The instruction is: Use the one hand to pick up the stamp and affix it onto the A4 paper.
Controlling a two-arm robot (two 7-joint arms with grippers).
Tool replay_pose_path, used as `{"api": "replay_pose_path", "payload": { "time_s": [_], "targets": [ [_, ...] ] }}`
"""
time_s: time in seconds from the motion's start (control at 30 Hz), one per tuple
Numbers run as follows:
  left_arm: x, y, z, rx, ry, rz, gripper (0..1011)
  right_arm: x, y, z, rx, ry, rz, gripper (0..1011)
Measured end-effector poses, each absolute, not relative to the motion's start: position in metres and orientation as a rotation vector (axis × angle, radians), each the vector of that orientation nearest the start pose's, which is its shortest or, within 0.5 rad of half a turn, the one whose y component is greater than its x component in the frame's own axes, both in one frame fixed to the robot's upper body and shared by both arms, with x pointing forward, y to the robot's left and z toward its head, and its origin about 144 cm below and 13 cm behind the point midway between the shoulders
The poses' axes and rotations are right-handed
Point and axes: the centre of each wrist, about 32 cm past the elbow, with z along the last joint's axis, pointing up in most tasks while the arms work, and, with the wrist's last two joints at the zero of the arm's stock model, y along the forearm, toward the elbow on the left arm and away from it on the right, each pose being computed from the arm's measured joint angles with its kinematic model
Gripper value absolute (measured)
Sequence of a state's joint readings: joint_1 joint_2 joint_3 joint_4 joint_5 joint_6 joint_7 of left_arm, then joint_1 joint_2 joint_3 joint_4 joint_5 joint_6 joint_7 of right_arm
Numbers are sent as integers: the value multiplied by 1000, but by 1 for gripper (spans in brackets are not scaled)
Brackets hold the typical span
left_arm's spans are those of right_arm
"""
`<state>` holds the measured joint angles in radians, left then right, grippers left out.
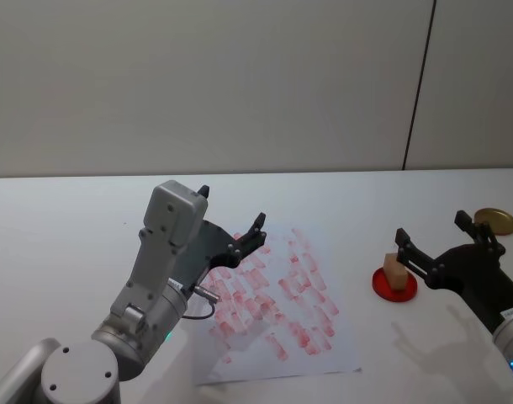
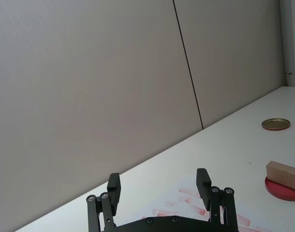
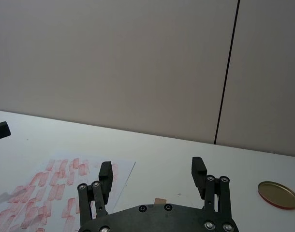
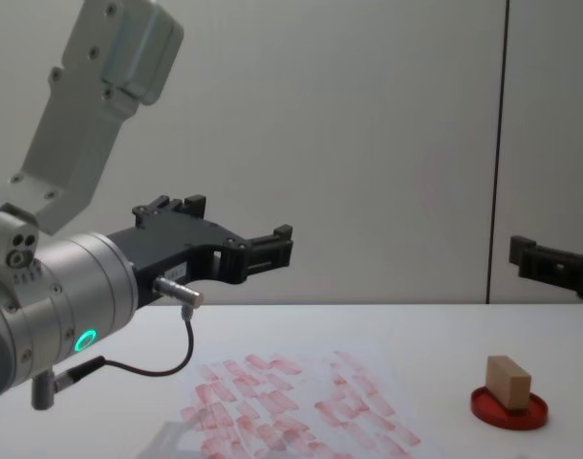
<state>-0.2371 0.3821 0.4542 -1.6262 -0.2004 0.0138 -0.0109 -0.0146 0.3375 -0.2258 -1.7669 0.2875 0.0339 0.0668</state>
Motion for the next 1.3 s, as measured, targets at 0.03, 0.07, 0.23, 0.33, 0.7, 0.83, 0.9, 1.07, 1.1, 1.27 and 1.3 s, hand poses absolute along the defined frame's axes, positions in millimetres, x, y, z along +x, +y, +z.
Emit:
{"api": "replay_pose_path", "payload": {
  "time_s": [0.03, 0.07, 0.23, 0.33, 0.7, 0.83, 0.9, 1.07, 1.1, 1.27, 1.3],
  "targets": [
    [492, 198, 1204, 61, -268, 1124, 993, 443, -237, 1189, 26, -75, -1230, 1001],
    [492, 198, 1204, 61, -268, 1124, 993, 443, -237, 1189, 26, -75, -1230, 1001],
    [492, 198, 1204, 61, -268, 1124, 993, 443, -237, 1189, 26, -75, -1230, 1001],
    [492, 198, 1204, 61, -268, 1124, 993, 443, -237, 1189, 26, -75, -1230, 1001],
    [492, 198, 1204, 61, -268, 1124, 993, 443, -237, 1189, 26, -75, -1230, 1001],
    [492, 198, 1204, 61, -268, 1124, 993, 443, -236, 1189, 19, -69, -1238, 1001],
    [492, 198, 1204, 61, -268, 1124, 993, 443, -235, 1190, 14, -64, -1245, 1001],
    [492, 198, 1204, 61, -268, 1124, 993, 445, -232, 1193, -5, -41, -1267, 1001],
    [492, 198, 1204, 61, -268, 1124, 993, 446, -231, 1194, -16, -29, -1274, 1001],
    [492, 198, 1204, 61, -268, 1124, 993, 451, -228, 1197, -50, 8, -1303, 1001],
    [492, 198, 1204, 61, -268, 1124, 993, 452, -227, 1197, -56, 15, -1307, 1001]
  ]
}}
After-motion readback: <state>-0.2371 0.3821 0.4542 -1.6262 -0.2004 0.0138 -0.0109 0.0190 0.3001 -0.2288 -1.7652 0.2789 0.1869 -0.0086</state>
